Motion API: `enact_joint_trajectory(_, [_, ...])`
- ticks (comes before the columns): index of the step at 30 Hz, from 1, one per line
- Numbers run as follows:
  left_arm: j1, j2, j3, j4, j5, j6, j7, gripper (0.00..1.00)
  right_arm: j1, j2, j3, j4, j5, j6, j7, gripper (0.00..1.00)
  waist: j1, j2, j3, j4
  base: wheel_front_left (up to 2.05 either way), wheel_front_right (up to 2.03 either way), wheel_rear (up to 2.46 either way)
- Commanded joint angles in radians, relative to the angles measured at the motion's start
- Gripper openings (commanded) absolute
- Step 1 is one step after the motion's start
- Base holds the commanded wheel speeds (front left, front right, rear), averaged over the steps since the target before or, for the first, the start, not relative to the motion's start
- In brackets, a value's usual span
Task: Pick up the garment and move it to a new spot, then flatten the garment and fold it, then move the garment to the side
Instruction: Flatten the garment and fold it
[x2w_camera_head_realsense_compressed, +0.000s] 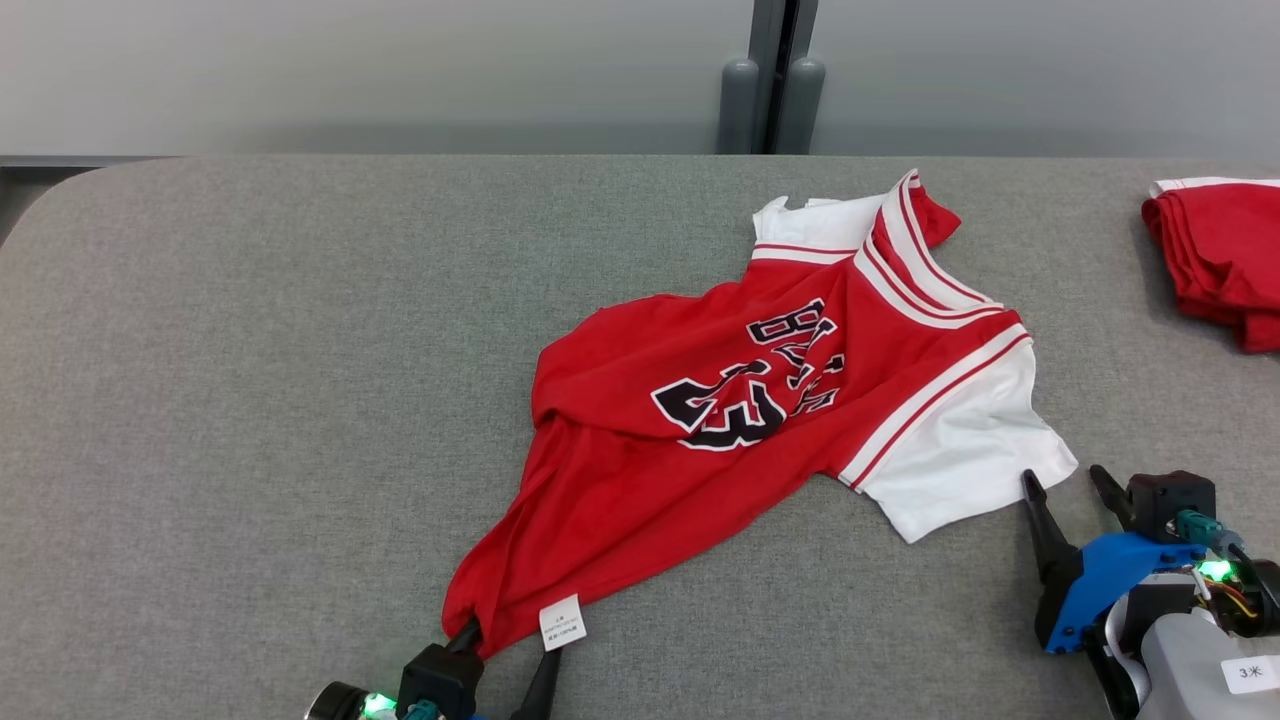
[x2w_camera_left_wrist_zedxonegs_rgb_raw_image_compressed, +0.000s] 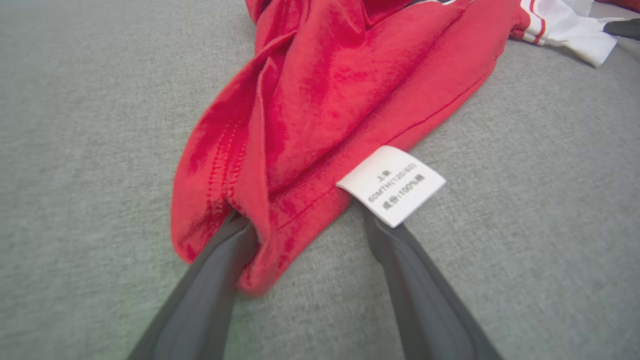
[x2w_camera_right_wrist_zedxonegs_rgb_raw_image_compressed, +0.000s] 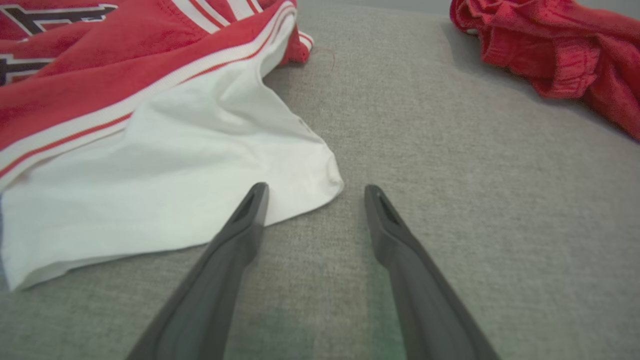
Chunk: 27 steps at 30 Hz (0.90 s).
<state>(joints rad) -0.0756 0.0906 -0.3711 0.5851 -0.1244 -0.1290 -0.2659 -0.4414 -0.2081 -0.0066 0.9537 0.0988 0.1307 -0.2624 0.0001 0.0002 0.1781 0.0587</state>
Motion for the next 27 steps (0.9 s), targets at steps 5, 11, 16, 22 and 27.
enact_joint_trajectory(5, [-0.034, 0.007, -0.028, 0.0, -0.028, -0.002, 0.003, 1.0, -0.044, -0.009, 0.024, 0.058, 0.026, 0.0, -0.003, 1.0, -0.0001, -0.0002, 0.014, 0.012, 0.0, 0.0, 0.0])
enact_joint_trajectory(11, [-0.05, 0.007, -0.051, -0.011, -0.061, -0.002, 0.003, 1.0, -0.078, -0.01, 0.064, 0.103, 0.056, 0.0, -0.001, 1.0, -0.0001, -0.0002, 0.028, 0.02, 0.0, 0.0, 0.0])
enact_joint_trajectory(16, [-0.063, 0.004, -0.079, -0.013, -0.101, -0.002, 0.003, 0.44, -0.101, -0.006, 0.1, 0.132, 0.094, 0.0, 0.0, 0.0, -0.0001, -0.0002, 0.038, 0.027, 0.0, 0.0, 0.0])
enact_joint_trajectory(22, [-0.077, 0.015, -0.104, -0.019, -0.133, -0.002, 0.002, 0.0, -0.081, -0.02, 0.109, 0.068, 0.142, 0.0, -0.001, 0.0, -0.0001, -0.0002, 0.033, 0.028, 0.0, 0.0, 0.0])
enact_joint_trajectory(27, [-0.049, 0.022, -0.109, -0.045, -0.171, -0.002, 0.002, 0.0, -0.008, -0.016, 0.096, -0.041, 0.185, 0.0, -0.002, 0.0, -0.0001, -0.0002, 0.005, 0.017, 0.0, 0.0, 0.0])
